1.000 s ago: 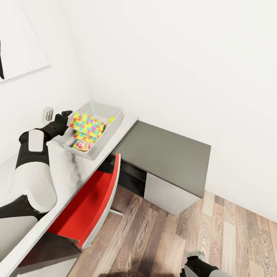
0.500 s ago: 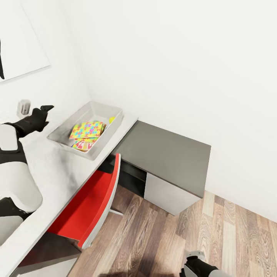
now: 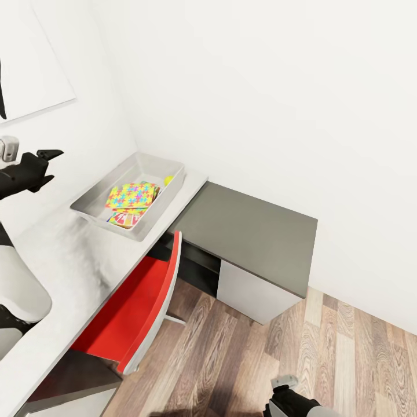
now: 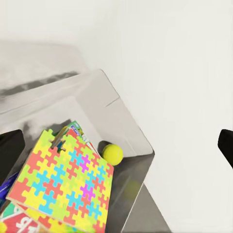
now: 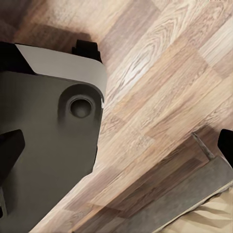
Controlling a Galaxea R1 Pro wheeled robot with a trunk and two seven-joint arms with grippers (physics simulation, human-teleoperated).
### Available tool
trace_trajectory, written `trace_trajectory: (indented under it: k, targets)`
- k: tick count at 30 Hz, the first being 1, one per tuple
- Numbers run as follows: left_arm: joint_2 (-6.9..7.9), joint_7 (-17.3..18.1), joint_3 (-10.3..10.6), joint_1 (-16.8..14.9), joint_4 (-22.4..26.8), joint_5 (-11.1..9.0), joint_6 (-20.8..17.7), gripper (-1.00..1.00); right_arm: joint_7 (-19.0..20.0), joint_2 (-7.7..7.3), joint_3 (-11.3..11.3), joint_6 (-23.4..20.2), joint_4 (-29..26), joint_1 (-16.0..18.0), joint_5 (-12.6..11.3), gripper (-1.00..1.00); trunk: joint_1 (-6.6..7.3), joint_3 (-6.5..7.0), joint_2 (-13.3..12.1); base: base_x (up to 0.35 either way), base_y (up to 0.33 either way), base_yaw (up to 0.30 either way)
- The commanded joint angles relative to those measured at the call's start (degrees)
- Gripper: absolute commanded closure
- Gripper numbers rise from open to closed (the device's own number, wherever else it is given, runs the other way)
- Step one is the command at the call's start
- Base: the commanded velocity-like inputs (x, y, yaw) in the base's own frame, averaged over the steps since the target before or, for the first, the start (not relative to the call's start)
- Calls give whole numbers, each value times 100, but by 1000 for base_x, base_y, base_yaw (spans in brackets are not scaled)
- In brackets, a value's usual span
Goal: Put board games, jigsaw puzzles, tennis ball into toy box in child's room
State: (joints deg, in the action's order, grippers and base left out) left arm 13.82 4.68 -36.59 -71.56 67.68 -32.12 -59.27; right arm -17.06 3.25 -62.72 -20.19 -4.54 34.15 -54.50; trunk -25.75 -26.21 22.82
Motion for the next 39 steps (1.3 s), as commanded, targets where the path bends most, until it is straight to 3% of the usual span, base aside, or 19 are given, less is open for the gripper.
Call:
trace_trajectory:
  k: [1,10,13,16,18,20,24,27,34,38,39]
  targets:
    - [-1,54,-2,-2,13,16,-47,-100,-34,-1,-48,-30,-12,4,-46,-100,-3,-9,10,0,0,0]
    - [63,88,454,95,470,-95,-73,-100,-34,7,-49,-29,-12,4,-44,-100,-3,-9,10,0,0,0]
    - [280,89,529,160,506,-111,-73,-100,-34,8,-52,-29,-12,4,-43,-100,-3,-9,10,0,0,0]
    - [514,202,759,407,532,-183,-73,-100,-34,11,-54,-29,-14,4,-43,-100,-3,-9,10,0,0,0]
    - [569,418,912,559,561,-372,-73,-100,-34,13,-55,-29,-16,4,-43,-100,-3,-9,10,0,0,0]
    - [715,876,1140,820,595,-751,-73,-100,-34,11,-50,-28,-19,4,-43,-100,-3,-9,10,0,0,0]
    - [1093,1218,1614,1186,779,-990,-73,-100,-34,16,-51,-22,-21,4,-43,-100,-3,-9,10,0,0,0]
    - [1184,1266,1736,1314,901,-1025,-73,-100,-34,17,-55,-21,-21,4,-43,-100,-3,-9,10,0,0,0]
    - [1375,1290,1765,1578,971,-1165,-73,-100,-34,18,-49,-21,-21,4,-43,-100,-3,-9,10,0,0,0]
    - [1640,1309,1790,1609,980,-1447,-73,-100,-34,18,-48,-16,-21,4,-43,-100,-3,-9,10,0,0,0]
    - [1775,1337,1803,1637,988,-1621,-73,-100,-34,18,-48,-15,-21,4,-43,-100,-3,-9,10,0,0,0]
